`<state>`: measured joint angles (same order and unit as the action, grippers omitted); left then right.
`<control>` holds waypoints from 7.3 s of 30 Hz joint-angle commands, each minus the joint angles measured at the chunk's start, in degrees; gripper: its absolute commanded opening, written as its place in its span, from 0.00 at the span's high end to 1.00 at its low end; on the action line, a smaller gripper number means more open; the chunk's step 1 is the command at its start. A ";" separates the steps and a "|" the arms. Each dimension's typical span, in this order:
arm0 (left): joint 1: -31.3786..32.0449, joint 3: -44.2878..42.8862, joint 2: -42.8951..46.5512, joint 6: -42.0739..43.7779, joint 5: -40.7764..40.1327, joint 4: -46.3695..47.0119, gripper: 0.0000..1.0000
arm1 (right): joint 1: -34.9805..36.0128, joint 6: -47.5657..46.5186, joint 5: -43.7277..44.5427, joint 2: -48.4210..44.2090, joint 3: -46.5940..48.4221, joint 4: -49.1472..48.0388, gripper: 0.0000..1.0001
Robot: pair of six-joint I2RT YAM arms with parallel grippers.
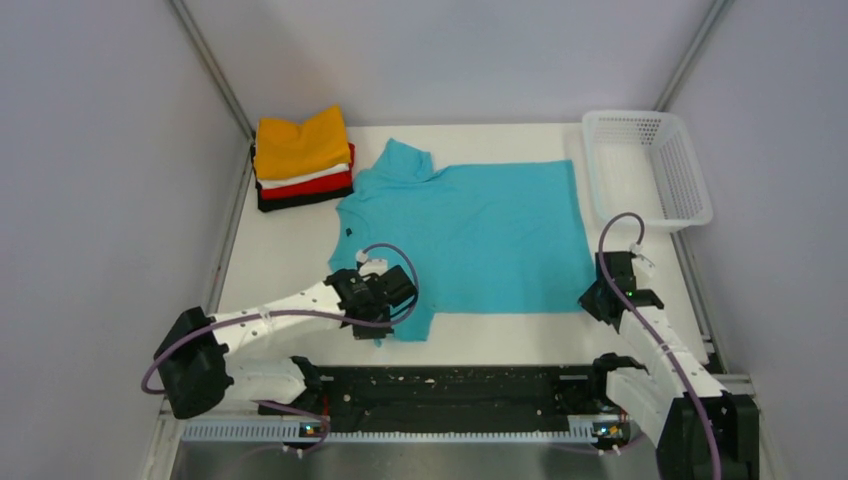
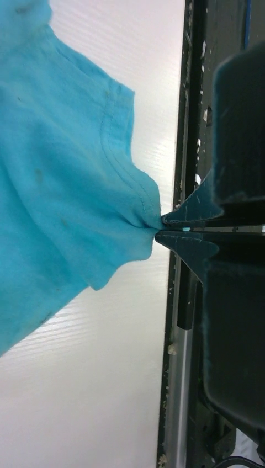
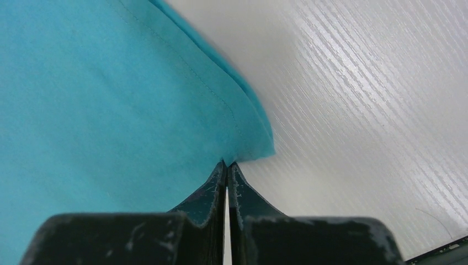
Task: Fold and stack the t-shirts
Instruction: Grab the side of the flattened tshirt closest away from the robot with both arms, then fold the flattened tshirt in 1/3 of the way, then grab the side of the flattened tshirt furthest away from the robot with both arms
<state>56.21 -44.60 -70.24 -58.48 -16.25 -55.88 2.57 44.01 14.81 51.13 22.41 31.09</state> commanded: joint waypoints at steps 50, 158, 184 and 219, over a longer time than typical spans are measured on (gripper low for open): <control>-39.86 -78.21 -53.64 32.61 4.63 -2.53 0.14 | 0.42 -18.80 -6.66 40.32 39.06 -18.80 0.44; -38.01 -79.40 -68.90 39.96 6.40 12.07 1.00 | 10.53 -12.42 7.71 36.51 36.20 -8.94 0.02; -38.06 -61.80 -52.35 37.77 11.15 17.35 1.00 | 9.29 -10.06 18.06 56.76 51.26 -6.51 0.10; -38.06 -40.64 -36.94 34.54 15.65 22.44 1.00 | 9.11 -4.89 20.12 55.20 42.34 -5.34 0.61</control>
<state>18.06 -86.63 -111.81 -22.85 -1.87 -35.59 12.19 38.04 34.28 107.66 67.18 23.27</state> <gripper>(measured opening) 0.010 0.446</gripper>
